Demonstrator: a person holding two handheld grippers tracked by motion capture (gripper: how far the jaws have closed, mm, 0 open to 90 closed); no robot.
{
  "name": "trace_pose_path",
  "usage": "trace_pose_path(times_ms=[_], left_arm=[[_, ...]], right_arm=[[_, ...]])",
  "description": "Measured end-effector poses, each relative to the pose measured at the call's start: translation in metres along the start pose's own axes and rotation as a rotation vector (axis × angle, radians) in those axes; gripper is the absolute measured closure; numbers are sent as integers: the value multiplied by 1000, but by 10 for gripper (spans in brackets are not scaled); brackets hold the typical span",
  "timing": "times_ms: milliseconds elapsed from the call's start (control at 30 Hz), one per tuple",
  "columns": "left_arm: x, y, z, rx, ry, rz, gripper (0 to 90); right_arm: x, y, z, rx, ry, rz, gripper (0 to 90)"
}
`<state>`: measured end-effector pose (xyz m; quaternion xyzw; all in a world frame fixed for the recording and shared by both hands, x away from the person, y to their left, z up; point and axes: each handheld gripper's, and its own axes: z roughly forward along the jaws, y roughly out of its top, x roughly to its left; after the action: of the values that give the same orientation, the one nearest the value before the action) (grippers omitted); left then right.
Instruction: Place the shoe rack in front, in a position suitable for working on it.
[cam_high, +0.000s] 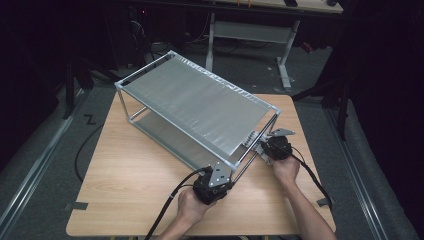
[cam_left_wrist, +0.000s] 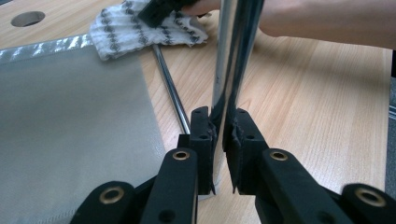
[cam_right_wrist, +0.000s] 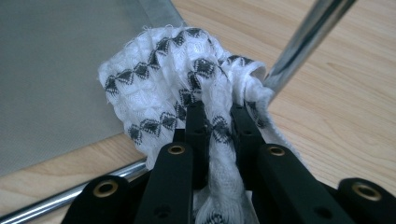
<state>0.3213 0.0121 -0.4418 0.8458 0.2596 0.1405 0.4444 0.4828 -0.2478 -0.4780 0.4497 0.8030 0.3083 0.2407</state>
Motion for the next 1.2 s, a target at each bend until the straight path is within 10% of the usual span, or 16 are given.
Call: trace_pose_path(times_ms=[633,1200], left_arm=[[1,-4,-3,-22,15,-18,803],[5,11,-25,-107,55,-48,803]], right_arm=[[38,-21,-15,16,90,-121,823],[35,-20,-9,23,78,-111,827]])
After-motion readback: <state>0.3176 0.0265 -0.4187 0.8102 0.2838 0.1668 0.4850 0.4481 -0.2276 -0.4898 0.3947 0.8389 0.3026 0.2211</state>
